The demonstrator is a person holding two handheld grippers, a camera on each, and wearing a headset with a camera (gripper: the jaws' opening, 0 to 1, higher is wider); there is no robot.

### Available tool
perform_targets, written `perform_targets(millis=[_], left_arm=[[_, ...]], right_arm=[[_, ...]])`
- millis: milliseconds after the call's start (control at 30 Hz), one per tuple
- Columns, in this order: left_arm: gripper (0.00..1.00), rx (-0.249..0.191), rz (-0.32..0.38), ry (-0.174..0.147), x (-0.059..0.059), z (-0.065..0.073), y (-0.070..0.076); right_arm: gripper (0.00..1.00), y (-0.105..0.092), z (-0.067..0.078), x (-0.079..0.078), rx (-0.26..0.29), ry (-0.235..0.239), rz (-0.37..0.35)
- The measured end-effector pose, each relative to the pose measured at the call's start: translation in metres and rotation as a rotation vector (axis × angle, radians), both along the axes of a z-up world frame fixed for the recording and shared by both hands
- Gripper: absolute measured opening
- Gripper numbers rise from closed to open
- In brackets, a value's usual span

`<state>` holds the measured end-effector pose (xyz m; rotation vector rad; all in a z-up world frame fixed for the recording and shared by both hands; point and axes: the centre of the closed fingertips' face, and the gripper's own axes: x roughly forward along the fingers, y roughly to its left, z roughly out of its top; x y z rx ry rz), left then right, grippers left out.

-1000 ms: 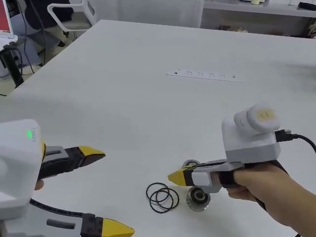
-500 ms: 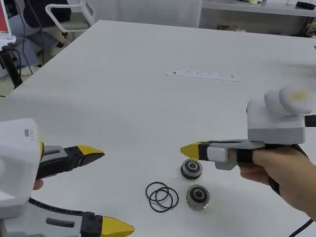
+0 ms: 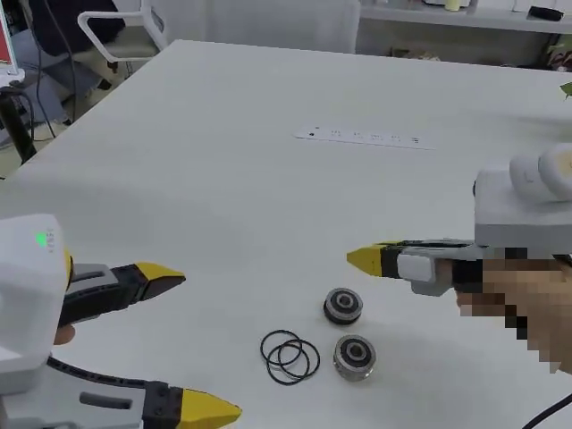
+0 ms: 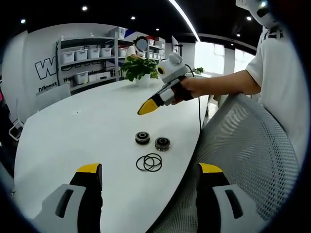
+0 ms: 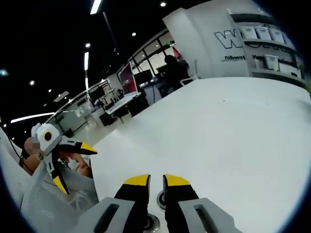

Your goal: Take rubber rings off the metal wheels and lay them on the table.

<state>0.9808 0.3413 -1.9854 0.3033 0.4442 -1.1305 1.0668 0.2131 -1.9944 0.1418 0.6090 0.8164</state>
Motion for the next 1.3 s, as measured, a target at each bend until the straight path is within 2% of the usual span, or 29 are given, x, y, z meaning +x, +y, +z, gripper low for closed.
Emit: perform_targets(millis=[67, 233, 367, 533, 667, 800, 900, 967, 1100, 1300], left_arm=[[0.77, 0.0, 0.0, 0.0, 0.0, 0.0, 0.0], [0.77, 0.003, -0.003, 0.001, 0.0, -0.001, 0.0], [0.77, 0.001, -0.002, 0.004, 0.0, -0.001, 0.0], [0.77, -0.01, -0.005, 0.009, 0.0, 0.001, 0.0], [0.78, -0.012, -0.01, 0.009, -0.001, 0.002, -0.001], [0.79, -0.002, -0.02, -0.003, -0.002, 0.005, -0.001], [0.79, 0.001, -0.024, -0.011, -0.002, 0.012, -0.001], [0.78, 0.005, -0.035, -0.035, -0.001, 0.019, -0.002], [0.78, -0.002, -0.05, -0.059, 0.0, 0.033, -0.006], [0.77, 0.009, -0.095, -0.124, 0.011, 0.054, -0.014]], right_arm=[[0.09, -0.003, -0.002, 0.0, -0.029, -0.019, 0.013], [0.11, -0.008, -0.005, -0.001, -0.055, -0.031, 0.025], [0.12, -0.017, -0.011, 0.001, -0.124, -0.053, 0.027], [0.12, -0.024, -0.024, 0.0, -0.163, -0.043, 0.043], [0.16, -0.024, -0.032, -0.003, -0.14, -0.005, 0.065], [0.17, -0.027, -0.043, -0.007, -0.171, 0.012, 0.082], [0.17, -0.027, -0.05, -0.01, -0.197, 0.019, 0.099], [0.17, -0.028, -0.052, -0.01, -0.203, 0.022, 0.105], [0.18, -0.03, -0.057, -0.01, -0.213, 0.024, 0.115], [0.2, -0.029, -0.067, -0.013, -0.236, 0.033, 0.136]])
